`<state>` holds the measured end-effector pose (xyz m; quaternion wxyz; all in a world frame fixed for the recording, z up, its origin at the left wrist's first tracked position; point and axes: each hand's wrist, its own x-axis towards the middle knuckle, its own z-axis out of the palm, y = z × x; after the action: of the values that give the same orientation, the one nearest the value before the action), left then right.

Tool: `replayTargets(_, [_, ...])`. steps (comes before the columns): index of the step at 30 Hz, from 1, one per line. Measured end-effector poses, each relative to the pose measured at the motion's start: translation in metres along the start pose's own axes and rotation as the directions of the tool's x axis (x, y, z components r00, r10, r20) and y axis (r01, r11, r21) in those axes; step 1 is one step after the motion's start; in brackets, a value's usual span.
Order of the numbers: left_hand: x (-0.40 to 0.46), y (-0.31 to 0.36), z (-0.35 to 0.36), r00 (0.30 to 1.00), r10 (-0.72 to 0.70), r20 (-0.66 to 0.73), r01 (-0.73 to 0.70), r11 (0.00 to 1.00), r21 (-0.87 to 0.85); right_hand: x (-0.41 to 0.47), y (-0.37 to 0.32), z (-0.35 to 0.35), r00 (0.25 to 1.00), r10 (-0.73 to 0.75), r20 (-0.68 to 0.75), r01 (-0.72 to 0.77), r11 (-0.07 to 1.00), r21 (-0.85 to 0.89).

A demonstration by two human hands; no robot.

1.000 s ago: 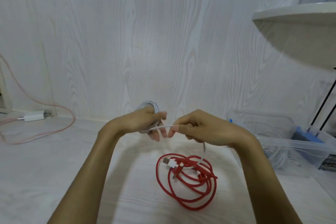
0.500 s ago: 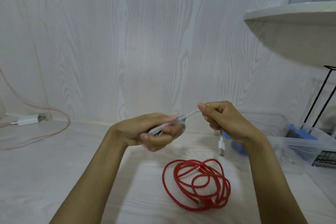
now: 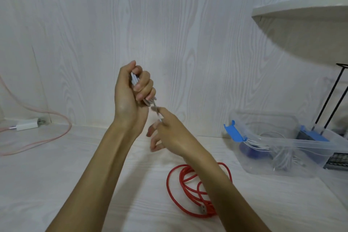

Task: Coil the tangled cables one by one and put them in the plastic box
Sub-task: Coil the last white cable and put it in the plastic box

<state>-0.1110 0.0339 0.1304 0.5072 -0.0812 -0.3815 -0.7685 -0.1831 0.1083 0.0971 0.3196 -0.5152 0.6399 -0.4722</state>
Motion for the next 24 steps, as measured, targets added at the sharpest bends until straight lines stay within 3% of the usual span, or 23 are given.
replayTargets(2, [0.001,0.001,0.0,0.997,0.064,-0.05,-0.059,0.994,0.096,-0.009,-0.003,0.003,0.998,-0.051,-0.025,0.044,0.975,-0.219])
replayTargets(4, [0.003,-0.001,-0.004,0.987,0.113,-0.116,-0.089,0.976,0.201,-0.016,-0.005,0.009,0.971,-0.214,-0.101,0.126,0.829,-0.545])
replayTargets(6, [0.005,-0.003,-0.008,0.974,0.157,-0.162,-0.092,0.932,0.35,-0.02,-0.006,0.014,0.916,-0.37,-0.156,0.169,0.709,-0.684])
replayTargets(9, [0.008,-0.006,-0.013,0.977,0.125,-0.175,-0.013,0.848,0.53,-0.021,-0.011,0.009,0.882,-0.447,-0.149,0.239,0.698,-0.675])
replayTargets(12, [0.006,-0.009,-0.015,0.992,0.012,-0.124,0.082,0.686,0.723,-0.02,-0.017,-0.011,0.926,-0.364,-0.1,0.281,0.842,-0.461])
replayTargets(14, [0.002,-0.013,-0.017,0.998,-0.051,-0.037,0.06,0.552,0.831,-0.022,-0.018,-0.024,0.951,-0.308,-0.002,0.279,0.864,-0.419])
replayTargets(16, [-0.001,-0.019,-0.018,0.994,-0.102,0.032,0.023,0.501,0.865,-0.023,-0.016,-0.032,0.95,-0.31,0.029,0.292,0.854,-0.43])
replayTargets(22, [-0.005,-0.031,-0.012,0.976,-0.215,0.039,0.087,0.546,0.833,-0.024,-0.012,-0.039,0.793,-0.511,-0.332,0.274,0.785,-0.555])
replayTargets(24, [-0.008,-0.034,-0.01,0.966,-0.252,0.059,0.074,0.484,0.872,-0.023,-0.011,-0.04,0.775,-0.506,-0.38,0.241,0.791,-0.562])
